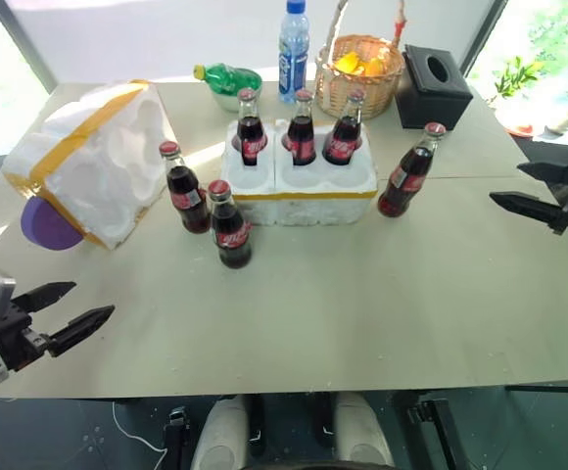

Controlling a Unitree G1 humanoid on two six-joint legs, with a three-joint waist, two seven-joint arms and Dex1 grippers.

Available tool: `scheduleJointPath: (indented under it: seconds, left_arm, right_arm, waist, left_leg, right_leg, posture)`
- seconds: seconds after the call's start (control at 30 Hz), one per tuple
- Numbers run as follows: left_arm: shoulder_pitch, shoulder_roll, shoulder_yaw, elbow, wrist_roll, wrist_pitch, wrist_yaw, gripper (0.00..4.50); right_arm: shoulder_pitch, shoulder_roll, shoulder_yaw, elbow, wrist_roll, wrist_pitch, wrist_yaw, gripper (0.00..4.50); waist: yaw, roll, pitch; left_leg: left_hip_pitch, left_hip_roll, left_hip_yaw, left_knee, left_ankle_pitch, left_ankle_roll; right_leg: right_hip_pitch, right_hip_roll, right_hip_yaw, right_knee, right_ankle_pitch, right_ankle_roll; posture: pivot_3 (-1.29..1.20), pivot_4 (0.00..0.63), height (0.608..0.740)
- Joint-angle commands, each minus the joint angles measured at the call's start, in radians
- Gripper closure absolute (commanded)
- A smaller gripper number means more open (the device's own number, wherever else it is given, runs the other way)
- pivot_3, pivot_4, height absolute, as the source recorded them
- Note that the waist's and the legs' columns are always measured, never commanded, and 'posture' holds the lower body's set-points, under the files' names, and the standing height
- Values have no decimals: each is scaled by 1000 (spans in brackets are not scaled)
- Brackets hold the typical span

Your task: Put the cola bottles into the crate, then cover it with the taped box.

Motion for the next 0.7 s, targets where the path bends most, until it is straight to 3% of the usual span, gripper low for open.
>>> scheduleJointPath:
  seconds: [0.03,0.4,0.7]
  left_arm:
    - [16,4,36,-28,-3,-16,-17,38]
    - [-10,2,16,-9,3,-22,2,38]
    - [-178,39,-54,23,-31,-10,12,38]
  right_arm:
    - [-24,-5,-12,-3,4,-15,1,0]
    - [-18,0,-14,-7,7,-10,-4,0]
    - [-25,-70,-61,-148,108,162,73,0]
  waist:
    - [-1,0,0]
    - [0,0,0]
    - [2,1,0]
  left_leg:
    - [0,0,0,0,0,0]
    - [0,0,0,0,1,-1]
    - [0,0,0,0,1,-1]
  right_leg:
    - [0,0,0,0,0,0]
    - [0,0,0,0,0,0]
    - [1,1,0,1,0,0]
  posture:
    - [0,150,740]
    - [0,150,740]
    - [0,150,740]
